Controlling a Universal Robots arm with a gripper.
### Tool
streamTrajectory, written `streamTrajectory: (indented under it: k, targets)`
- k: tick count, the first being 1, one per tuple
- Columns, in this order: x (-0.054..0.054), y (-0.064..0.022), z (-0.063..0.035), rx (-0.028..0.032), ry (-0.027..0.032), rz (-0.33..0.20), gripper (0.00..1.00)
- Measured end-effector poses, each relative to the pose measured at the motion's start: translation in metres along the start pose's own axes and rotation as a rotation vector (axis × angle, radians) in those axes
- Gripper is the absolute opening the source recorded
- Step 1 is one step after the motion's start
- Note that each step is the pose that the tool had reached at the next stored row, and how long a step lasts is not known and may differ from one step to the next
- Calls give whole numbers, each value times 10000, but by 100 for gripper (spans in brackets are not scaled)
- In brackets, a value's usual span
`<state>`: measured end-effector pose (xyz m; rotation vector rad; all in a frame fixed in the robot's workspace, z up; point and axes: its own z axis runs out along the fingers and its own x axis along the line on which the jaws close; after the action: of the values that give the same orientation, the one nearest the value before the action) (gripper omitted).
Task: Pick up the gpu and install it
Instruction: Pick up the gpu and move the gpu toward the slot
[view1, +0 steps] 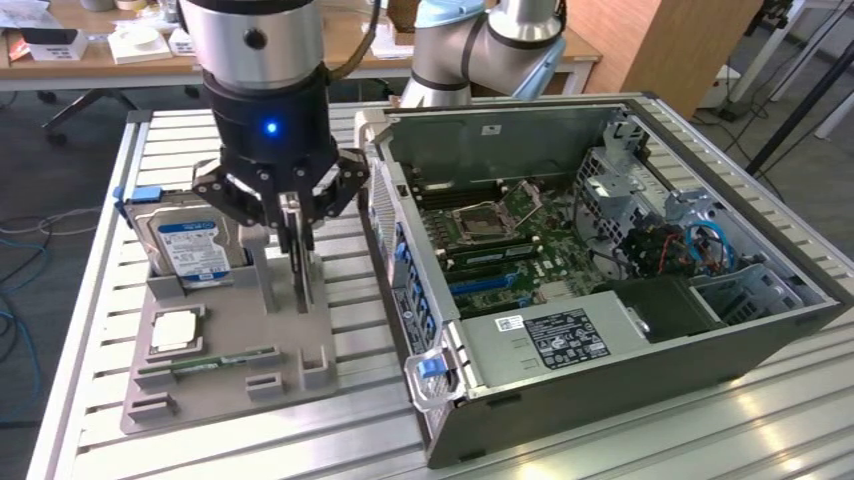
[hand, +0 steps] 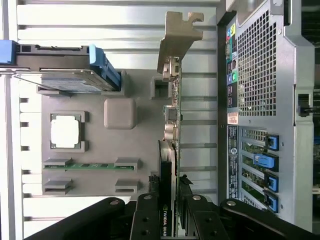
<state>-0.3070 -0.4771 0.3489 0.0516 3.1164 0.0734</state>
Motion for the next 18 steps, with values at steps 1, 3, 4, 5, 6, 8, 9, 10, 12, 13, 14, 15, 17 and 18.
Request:
streamTrajectory:
  k: [1,3,4,5,6,8,9,10,12,13,14,15,17,18]
  targets:
    - [-1,2,-34,0,0,0,26]
    - [-2,5,-102,0,0,0,26]
    - [-3,6,-135,0,0,0,26]
    - [-4,8,-169,0,0,0,26]
    - [-5,9,-201,1,0,0,26]
    - [-6,13,-264,0,0,0,26]
    - [-7,14,-295,0,0,0,26]
    - [-8,16,-330,-1,0,0,26]
    - [-9,19,-391,-1,0,0,26]
    - [-10,20,-421,0,0,0,26]
    - [-10,21,-447,0,0,0,26]
    - [-11,22,-473,0,0,0,26]
    - [-12,25,-527,0,0,0,26]
    - [-13,26,-553,1,0,0,26]
